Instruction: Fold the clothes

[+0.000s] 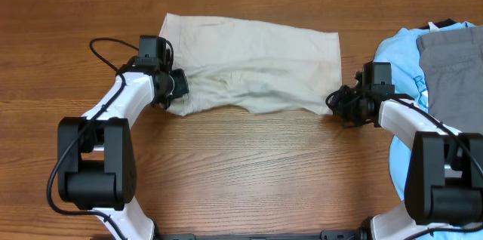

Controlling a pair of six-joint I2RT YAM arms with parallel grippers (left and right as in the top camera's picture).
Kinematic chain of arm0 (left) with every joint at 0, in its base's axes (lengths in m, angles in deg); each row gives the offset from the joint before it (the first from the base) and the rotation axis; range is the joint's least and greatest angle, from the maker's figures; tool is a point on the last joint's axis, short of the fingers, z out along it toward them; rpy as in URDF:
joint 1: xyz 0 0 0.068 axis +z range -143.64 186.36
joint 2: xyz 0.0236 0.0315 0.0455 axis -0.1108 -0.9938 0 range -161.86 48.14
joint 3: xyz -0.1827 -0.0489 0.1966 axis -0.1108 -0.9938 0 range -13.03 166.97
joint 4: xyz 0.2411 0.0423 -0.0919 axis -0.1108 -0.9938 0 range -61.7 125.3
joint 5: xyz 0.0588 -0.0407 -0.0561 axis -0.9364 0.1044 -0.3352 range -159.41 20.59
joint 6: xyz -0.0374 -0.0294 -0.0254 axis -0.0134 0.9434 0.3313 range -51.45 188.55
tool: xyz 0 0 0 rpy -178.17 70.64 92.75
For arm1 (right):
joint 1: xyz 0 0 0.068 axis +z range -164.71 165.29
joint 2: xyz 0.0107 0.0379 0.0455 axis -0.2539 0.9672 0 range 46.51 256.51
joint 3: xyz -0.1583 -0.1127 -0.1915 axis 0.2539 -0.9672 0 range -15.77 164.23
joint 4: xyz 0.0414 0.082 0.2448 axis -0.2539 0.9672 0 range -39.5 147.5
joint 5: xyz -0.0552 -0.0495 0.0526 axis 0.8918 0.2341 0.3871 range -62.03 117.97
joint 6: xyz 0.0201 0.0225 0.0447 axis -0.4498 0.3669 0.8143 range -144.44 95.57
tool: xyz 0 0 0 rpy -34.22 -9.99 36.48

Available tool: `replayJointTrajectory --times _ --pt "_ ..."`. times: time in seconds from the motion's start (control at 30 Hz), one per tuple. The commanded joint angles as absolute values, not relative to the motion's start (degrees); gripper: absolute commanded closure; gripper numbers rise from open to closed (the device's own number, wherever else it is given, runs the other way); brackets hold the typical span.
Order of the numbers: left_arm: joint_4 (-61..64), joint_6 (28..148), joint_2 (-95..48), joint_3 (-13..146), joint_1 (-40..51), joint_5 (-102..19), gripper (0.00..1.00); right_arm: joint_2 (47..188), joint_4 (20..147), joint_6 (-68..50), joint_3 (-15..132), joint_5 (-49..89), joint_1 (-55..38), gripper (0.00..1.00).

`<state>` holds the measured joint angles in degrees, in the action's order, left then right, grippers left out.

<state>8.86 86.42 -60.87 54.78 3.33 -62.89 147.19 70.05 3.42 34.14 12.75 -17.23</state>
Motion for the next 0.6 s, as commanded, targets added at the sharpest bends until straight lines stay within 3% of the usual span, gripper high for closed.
replayJointTrajectory --times 0.0,0.23,0.57 --pt "14.6 86.1 -65.4 54.5 3.3 -67.0 0.96 149.4 63.2 4.1 34.1 15.1 -17.2 0.96" --pt "16.5 80.9 -66.6 56.8 3.3 -67.0 0.96 149.2 57.7 1.6 37.4 9.5 -17.2 0.96" --pt "-1.6 78.8 -53.7 70.0 3.3 -67.1 0.96 141.5 75.0 -2.5 47.8 5.0 -17.3 0.96"
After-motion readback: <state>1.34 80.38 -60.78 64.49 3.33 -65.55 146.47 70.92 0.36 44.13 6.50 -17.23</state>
